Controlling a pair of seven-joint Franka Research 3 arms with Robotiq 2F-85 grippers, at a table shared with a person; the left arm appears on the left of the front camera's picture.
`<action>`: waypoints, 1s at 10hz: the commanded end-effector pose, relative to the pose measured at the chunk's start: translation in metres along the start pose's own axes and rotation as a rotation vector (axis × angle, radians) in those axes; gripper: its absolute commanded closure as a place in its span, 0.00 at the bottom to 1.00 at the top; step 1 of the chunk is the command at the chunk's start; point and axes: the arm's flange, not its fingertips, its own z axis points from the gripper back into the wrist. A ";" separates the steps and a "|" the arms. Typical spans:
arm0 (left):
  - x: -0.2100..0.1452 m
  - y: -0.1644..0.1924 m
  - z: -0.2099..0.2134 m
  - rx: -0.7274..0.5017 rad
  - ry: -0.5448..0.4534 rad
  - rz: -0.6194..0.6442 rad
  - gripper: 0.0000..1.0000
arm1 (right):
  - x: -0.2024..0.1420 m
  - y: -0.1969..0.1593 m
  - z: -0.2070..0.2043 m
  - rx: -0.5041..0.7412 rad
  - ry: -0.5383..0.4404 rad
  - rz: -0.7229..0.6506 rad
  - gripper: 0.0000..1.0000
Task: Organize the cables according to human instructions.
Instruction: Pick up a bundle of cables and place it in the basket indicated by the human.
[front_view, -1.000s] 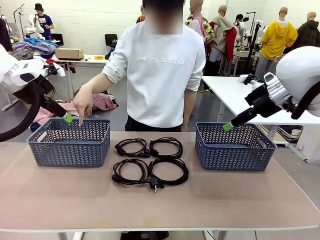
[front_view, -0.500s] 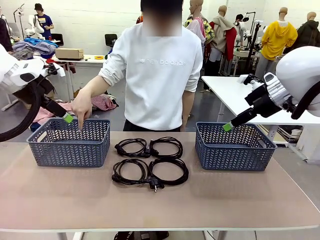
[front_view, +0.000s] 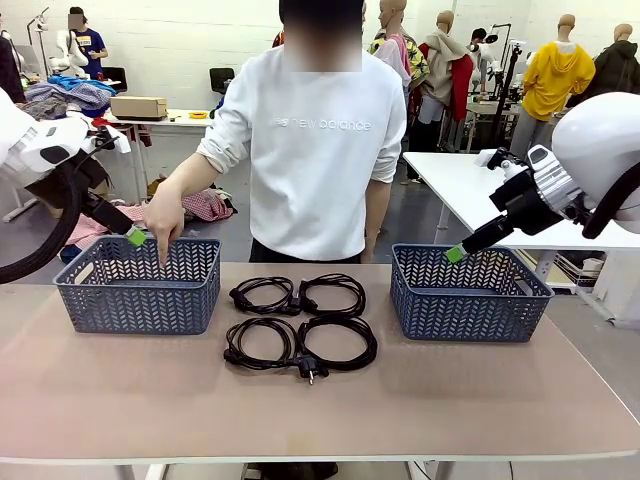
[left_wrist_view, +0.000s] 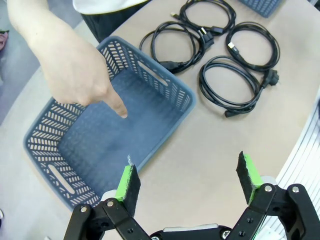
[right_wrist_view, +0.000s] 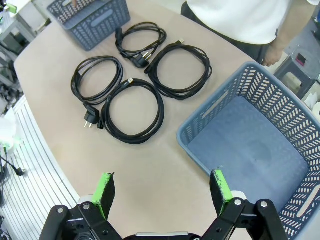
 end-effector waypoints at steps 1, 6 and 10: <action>0.000 0.000 0.000 0.000 0.000 0.000 0.00 | 0.001 -0.002 -0.001 0.013 -0.016 0.002 0.00; 0.074 -0.075 -0.048 0.051 0.132 -0.518 0.00 | 0.001 -0.002 -0.001 0.013 -0.016 0.002 0.00; 0.096 -0.137 -0.111 -0.113 0.228 -0.690 0.00 | 0.001 -0.002 -0.001 0.013 -0.016 0.002 0.00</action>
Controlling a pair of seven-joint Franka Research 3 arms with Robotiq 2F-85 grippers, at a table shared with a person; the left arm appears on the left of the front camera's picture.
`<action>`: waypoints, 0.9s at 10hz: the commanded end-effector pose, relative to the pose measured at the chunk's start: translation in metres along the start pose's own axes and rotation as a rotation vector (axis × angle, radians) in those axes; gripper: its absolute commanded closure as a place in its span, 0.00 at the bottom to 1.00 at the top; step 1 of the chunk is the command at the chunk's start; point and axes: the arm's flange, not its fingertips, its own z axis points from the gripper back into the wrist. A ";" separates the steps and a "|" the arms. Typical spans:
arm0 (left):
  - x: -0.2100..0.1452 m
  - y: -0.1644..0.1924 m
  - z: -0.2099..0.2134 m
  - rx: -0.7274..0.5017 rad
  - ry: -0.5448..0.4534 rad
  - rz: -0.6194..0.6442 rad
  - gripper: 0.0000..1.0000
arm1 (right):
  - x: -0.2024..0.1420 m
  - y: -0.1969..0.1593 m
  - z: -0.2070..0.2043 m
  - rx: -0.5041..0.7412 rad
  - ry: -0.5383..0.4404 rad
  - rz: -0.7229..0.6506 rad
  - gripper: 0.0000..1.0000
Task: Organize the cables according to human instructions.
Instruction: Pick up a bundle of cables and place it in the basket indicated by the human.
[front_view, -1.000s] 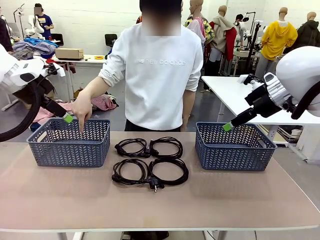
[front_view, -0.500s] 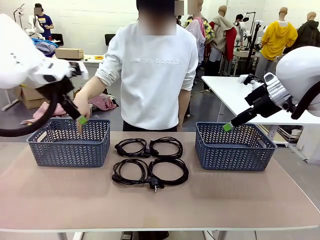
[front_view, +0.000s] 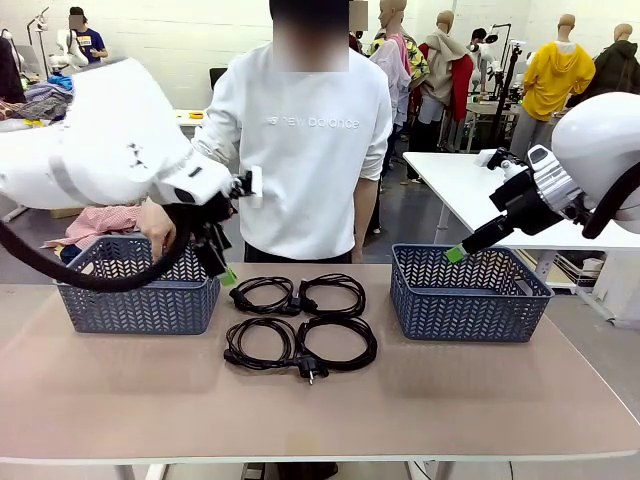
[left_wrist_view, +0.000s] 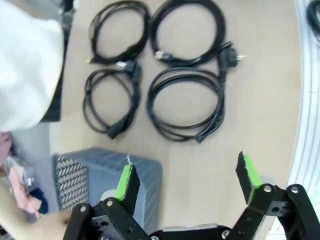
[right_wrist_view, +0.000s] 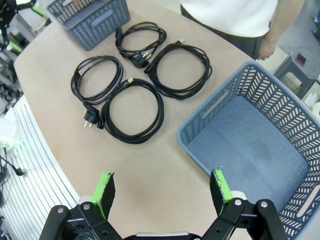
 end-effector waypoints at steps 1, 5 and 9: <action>0.009 -0.004 -0.020 -0.105 0.040 -0.082 0.00 | 0.000 -0.002 -0.001 0.014 -0.017 0.001 0.00; 0.021 -0.024 -0.048 -0.129 0.063 -0.084 0.00 | 0.000 -0.002 -0.001 0.014 -0.017 0.001 0.00; 0.021 -0.024 -0.048 -0.129 0.063 -0.084 0.00 | 0.000 -0.002 -0.001 0.014 -0.017 0.001 0.00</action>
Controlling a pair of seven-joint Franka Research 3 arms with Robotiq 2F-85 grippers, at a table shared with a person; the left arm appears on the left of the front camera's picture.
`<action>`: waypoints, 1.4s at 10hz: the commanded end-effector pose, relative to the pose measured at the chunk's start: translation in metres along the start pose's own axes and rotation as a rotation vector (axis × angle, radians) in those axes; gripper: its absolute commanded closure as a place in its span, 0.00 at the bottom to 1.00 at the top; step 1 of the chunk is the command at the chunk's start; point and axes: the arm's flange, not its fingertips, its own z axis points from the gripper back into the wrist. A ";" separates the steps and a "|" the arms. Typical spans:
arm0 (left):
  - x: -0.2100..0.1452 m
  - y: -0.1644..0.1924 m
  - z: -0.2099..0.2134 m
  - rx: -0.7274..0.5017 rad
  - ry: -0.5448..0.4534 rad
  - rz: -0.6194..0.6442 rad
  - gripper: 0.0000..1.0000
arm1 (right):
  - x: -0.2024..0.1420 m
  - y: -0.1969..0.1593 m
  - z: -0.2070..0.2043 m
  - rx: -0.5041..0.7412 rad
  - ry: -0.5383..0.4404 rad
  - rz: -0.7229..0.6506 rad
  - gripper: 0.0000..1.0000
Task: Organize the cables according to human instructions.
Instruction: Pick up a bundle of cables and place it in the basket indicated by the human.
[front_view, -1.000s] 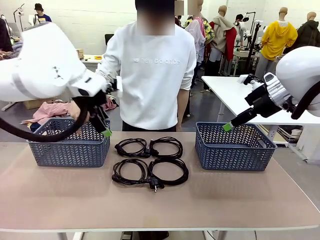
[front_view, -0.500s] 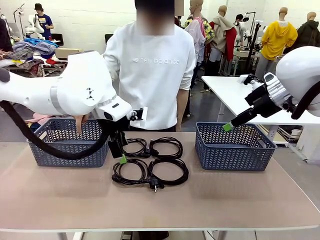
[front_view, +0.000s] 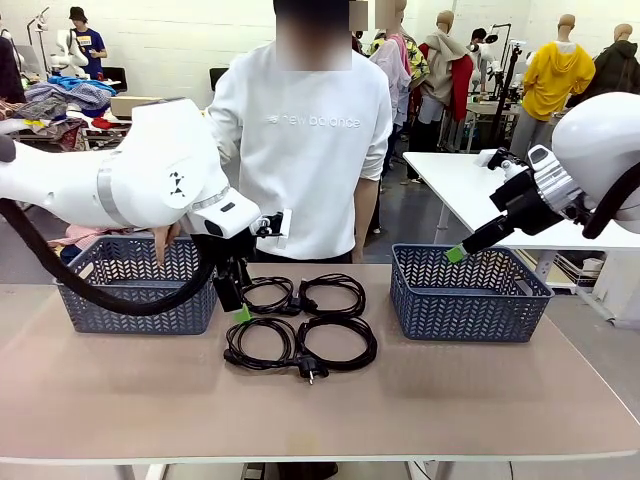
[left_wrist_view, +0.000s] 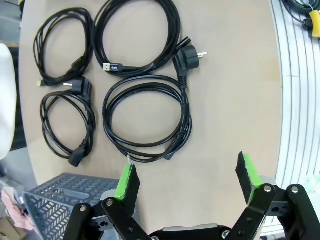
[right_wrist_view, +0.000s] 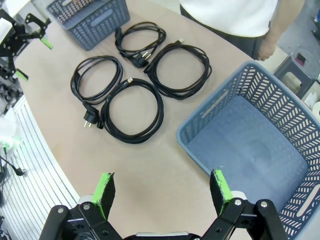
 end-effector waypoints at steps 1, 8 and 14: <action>0.000 0.000 -0.001 -0.002 0.001 -0.001 0.00 | 0.001 -0.002 -0.001 0.015 -0.018 0.003 0.00; 0.012 0.001 -0.067 -0.113 0.092 -0.007 0.00 | 0.001 -0.002 -0.001 0.015 -0.018 0.003 0.00; 0.021 0.006 -0.123 -0.151 0.162 0.008 0.00 | 0.001 -0.002 -0.001 0.015 -0.018 0.003 0.00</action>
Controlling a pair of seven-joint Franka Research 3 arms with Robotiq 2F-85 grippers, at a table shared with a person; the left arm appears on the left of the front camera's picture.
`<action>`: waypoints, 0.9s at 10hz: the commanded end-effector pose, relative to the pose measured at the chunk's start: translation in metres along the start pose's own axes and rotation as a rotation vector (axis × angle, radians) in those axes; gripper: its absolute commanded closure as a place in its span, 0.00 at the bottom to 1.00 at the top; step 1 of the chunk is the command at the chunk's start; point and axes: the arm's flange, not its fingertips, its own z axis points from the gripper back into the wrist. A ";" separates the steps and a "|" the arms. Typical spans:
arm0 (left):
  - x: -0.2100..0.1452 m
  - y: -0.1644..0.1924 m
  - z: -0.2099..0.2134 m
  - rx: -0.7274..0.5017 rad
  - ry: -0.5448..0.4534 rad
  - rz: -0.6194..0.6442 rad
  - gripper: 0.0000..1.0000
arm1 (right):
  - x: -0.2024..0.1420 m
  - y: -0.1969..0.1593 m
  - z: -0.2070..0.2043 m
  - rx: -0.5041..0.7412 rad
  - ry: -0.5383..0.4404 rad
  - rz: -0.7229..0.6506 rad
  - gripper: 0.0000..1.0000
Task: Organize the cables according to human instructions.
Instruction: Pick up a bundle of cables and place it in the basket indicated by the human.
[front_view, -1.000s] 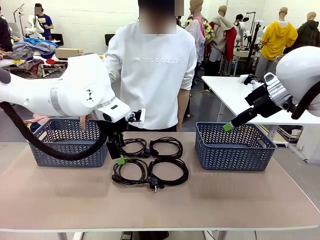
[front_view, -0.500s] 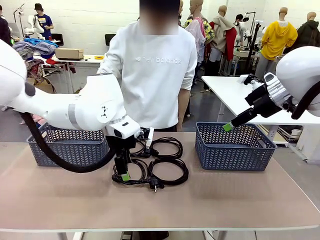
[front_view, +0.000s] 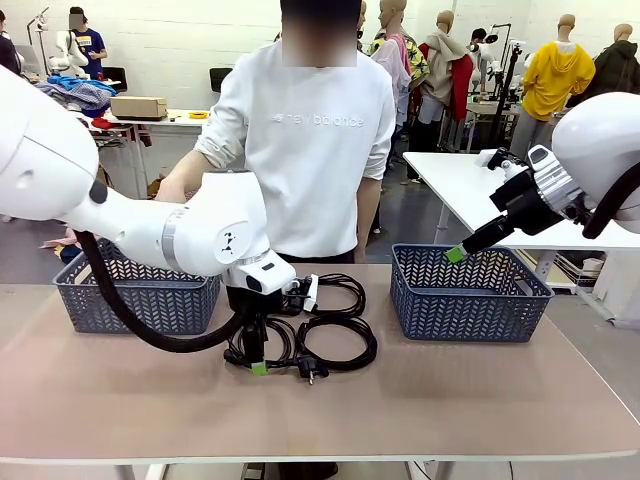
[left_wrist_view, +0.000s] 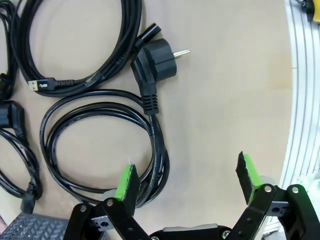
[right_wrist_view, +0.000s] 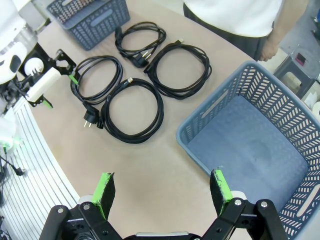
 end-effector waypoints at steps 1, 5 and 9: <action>0.003 0.008 -0.009 0.017 0.030 0.013 0.00 | 0.001 -0.002 -0.001 0.015 -0.018 0.002 0.00; 0.007 0.012 -0.032 0.005 0.024 0.014 0.00 | 0.001 -0.002 -0.001 0.015 -0.018 0.002 0.00; 0.007 0.014 -0.041 0.018 0.050 0.010 0.00 | 0.001 -0.002 -0.001 0.015 -0.018 0.002 0.00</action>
